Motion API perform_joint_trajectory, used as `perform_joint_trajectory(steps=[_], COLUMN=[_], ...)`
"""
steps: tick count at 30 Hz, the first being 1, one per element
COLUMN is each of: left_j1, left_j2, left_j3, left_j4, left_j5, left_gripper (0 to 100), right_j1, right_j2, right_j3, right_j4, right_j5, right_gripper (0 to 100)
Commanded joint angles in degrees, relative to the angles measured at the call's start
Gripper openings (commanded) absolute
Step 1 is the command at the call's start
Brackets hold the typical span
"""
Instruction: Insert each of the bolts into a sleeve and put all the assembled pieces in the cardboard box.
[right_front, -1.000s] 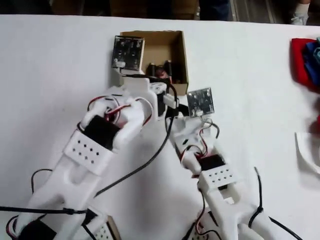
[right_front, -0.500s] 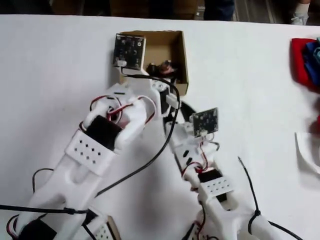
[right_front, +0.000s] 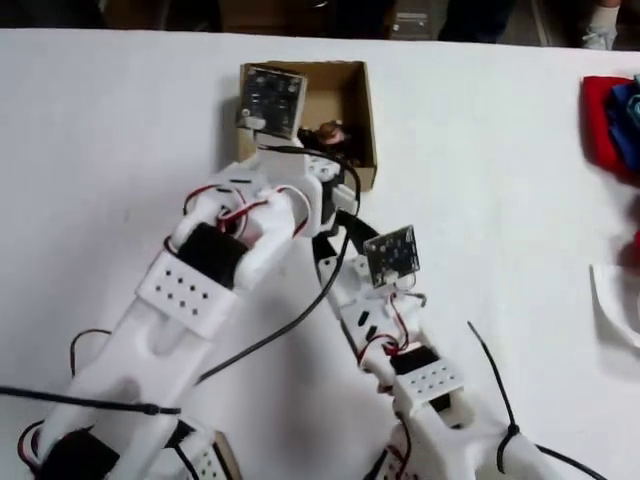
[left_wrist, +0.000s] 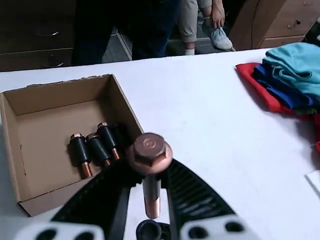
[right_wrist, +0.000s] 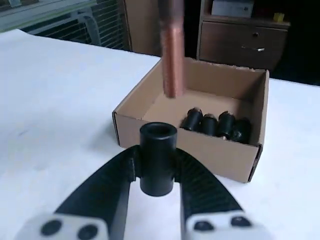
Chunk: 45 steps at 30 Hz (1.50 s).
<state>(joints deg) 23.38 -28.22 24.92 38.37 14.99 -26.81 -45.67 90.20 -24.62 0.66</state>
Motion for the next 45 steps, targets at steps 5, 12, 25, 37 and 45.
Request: perform_joint_trajectory(steps=[5,12,25,37,45], left_j1=[0.0,0.0,1.93,3.69,3.78], left_j2=[1.23,1.85,1.76,1.76,1.76], left_j3=[-1.01,-0.92,-1.36,-8.04,-8.4], left_j4=[-4.66,-4.31,0.18,1.49,5.54], left_j5=[-1.32,-1.32,-1.41,-1.67,-1.58], left_gripper=[3,3,3,3,3], right_j1=[-0.4,-0.04,3.3,3.38,3.38], right_j2=[-9.36,-9.71,-9.63,-9.54,-9.54], right_j3=[2.64,2.81,2.81,3.08,2.99], right_j4=[-1.19,-1.19,-1.19,0.22,1.27], right_j5=[0.88,0.88,0.53,0.53,0.53], right_gripper=[2.1,2.1,2.1,2.1,2.1])
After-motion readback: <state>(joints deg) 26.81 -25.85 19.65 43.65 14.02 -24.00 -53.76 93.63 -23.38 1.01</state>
